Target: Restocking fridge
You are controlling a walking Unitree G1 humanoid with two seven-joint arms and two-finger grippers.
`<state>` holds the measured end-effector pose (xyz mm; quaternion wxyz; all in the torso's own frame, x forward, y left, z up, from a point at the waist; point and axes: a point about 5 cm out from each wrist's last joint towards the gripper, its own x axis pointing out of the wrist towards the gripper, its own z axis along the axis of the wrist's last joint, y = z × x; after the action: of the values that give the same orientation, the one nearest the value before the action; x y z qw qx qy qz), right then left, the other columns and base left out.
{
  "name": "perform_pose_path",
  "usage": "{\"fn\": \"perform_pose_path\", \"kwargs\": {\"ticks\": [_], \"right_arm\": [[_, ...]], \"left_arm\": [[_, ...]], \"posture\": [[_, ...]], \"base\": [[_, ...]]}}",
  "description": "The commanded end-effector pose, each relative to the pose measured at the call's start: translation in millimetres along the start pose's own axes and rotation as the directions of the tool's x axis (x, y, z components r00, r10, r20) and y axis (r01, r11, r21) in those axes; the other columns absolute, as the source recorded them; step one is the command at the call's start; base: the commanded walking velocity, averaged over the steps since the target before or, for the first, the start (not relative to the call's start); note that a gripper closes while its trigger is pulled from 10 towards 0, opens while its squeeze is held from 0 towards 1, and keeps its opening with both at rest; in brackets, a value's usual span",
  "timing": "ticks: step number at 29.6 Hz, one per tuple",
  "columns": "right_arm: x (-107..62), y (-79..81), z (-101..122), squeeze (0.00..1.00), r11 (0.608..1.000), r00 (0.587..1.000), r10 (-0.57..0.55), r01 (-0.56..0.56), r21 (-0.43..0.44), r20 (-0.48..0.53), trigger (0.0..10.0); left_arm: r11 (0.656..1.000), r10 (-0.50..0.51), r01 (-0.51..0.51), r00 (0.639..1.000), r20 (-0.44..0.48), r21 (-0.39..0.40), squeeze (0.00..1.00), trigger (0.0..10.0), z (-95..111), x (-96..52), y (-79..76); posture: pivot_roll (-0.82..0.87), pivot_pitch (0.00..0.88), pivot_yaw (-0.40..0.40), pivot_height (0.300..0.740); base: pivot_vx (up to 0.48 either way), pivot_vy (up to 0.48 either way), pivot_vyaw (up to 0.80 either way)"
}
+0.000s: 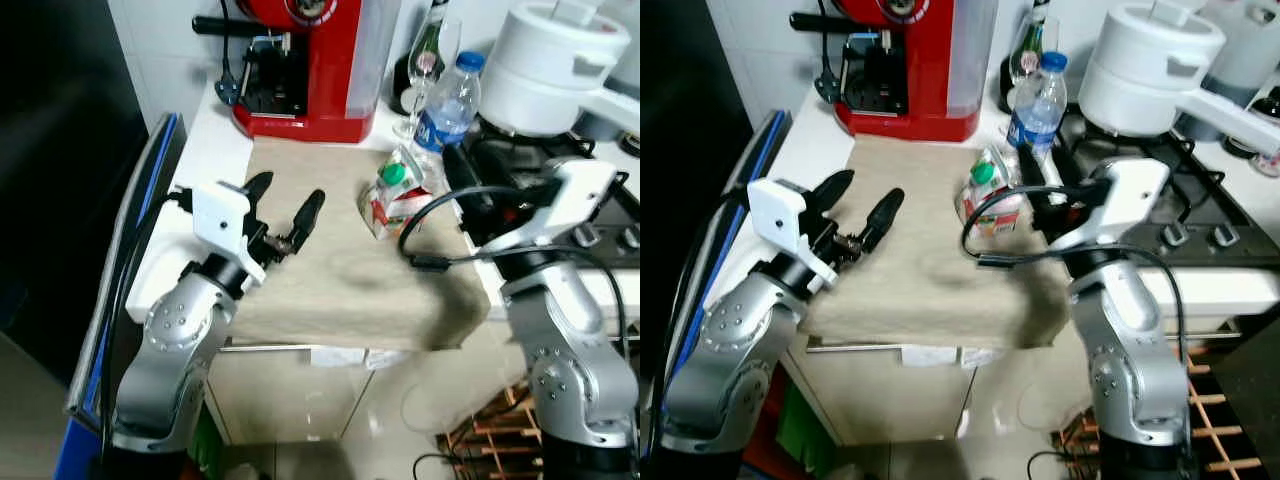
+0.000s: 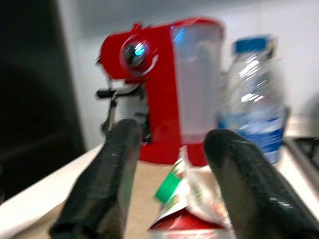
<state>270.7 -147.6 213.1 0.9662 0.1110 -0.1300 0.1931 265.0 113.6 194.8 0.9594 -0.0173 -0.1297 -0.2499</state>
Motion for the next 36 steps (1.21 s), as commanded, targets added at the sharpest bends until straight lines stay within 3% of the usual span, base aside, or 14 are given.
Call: {"fn": "perform_pose_path", "kwargs": {"ticks": [1, 5, 20, 21, 22, 26, 36], "right_arm": [[-0.8, -2.4, -0.5, 1.0, 1.0, 1.0, 0.007, -0.008, -0.024, -0.029, 10.0], [5.1, -7.3, -9.0, 1.0, 0.999, 0.996, -0.006, 0.001, -0.054, -0.089, 10.0], [24.1, -5.2, -12.5, 1.0, 0.999, 0.991, -0.016, 0.01, -0.046, -0.134, 10.0], [30.0, -7.2, -7.9, 0.65, 0.998, 0.993, -0.043, 0.046, 0.029, -0.105, 10.0], [35.4, -7.8, -6.1, 0.0, 0.997, 0.993, -0.055, 0.06, 0.051, -0.104, 10.0], [45.0, -10.8, -7.5, 0.0, 0.996, 0.988, -0.077, 0.082, 0.03, -0.131, 10.0], [49.4, -15.1, -23.7, 0.0, 0.994, 0.967, -0.108, 0.111, 0.002, -0.23, 10.0]], "left_arm": [[1.0, -0.019, 0.019, 1.0, 0.012, 0.004, 0.0, 10.0, 3.1, 0.4, -2.6], [1.0, -0.016, 0.016, 1.0, -0.015, 0.005, 0.0, 10.0, -4.0, -3.9, -1.8], [1.0, -0.012, 0.013, 1.0, -0.015, 0.015, 0.0, 10.0, -5.2, -4.6, -1.5], [1.0, -0.012, 0.013, 1.0, -0.015, 0.017, 0.0, 10.0, -5.1, -4.7, -1.1], [1.0, -0.012, 0.012, 1.0, -0.014, 0.019, 0.0, 10.0, -4.8, -4.5, -0.5], [1.0, -0.011, 0.012, 1.0, -0.014, 0.024, 0.0, 10.0, -5.0, -4.1, 0.6], [1.0, -0.008, 0.008, 1.0, -0.015, 0.029, 0.0, 10.0, -5.1, -3.8, 1.3]], "posture": [[-0.03, 0.0, -0.034, 0.74], [-0.03, 0.0, -0.038, 0.74], [-0.01, 0.0, -0.055, 0.74], [0.0, 0.0, -0.057, 0.74], [0.0, 0.0, -0.057, 0.74], [0.01, 0.0, -0.06, 0.74], [0.01, 0.0, -0.062, 0.74]], "base": [[0.0, 0.0, 0.0], [0.0, 0.0, 0.0], [0.0, 0.0, 0.0], [0.0, 0.0, 0.0], [0.0, 0.0, 0.0], [0.0, 0.0, 0.0], [0.0, 0.0, 0.0]]}}
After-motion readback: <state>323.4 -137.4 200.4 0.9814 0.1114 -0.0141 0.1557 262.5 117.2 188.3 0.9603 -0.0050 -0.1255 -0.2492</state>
